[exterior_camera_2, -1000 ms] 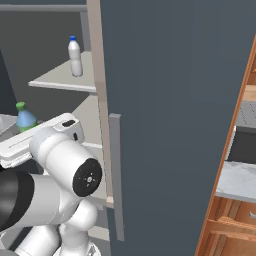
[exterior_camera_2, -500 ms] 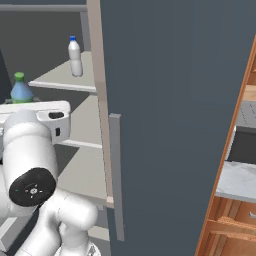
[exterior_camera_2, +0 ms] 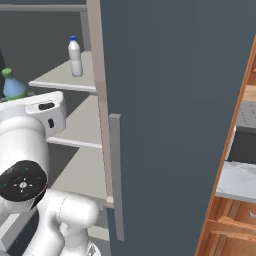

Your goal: Take the bottled waters from the counter and place them in the freezer to freeze. Close the freezer door after placing the bottles.

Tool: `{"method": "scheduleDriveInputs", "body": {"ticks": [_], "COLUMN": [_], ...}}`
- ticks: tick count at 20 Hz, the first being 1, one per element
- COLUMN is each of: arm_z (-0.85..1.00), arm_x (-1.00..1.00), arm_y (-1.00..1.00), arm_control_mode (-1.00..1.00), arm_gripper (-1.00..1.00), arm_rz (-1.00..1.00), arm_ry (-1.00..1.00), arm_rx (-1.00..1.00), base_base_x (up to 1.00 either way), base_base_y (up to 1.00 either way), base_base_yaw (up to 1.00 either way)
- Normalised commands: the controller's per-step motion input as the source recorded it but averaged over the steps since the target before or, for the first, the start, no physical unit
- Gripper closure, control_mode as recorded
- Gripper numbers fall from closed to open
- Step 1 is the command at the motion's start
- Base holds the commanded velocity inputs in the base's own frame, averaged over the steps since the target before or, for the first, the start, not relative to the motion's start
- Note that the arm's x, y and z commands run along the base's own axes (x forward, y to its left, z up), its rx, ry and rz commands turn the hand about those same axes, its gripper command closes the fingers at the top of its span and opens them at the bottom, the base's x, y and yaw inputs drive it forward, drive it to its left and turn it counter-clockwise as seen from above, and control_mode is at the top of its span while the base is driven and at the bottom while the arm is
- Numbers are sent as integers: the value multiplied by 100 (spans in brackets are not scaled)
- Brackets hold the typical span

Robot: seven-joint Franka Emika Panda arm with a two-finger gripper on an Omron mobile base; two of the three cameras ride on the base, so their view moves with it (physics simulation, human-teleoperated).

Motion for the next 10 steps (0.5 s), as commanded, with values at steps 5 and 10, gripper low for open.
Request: {"method": "scheduleDriveInputs", "body": {"ticks": [5, 10], "arm_z": [-3, 0], "arm_x": [0, 23], "arm_y": [0, 0], "arm_control_mode": [-100, -100], "arm_gripper": [100, 100], "arm_rz": [0, -8], "arm_ry": [-8, -2], "arm_rx": [-23, -1], "base_base_x": [0, 0], "base_base_y": [0, 0], "base_base_yaw": [0, 0]}}
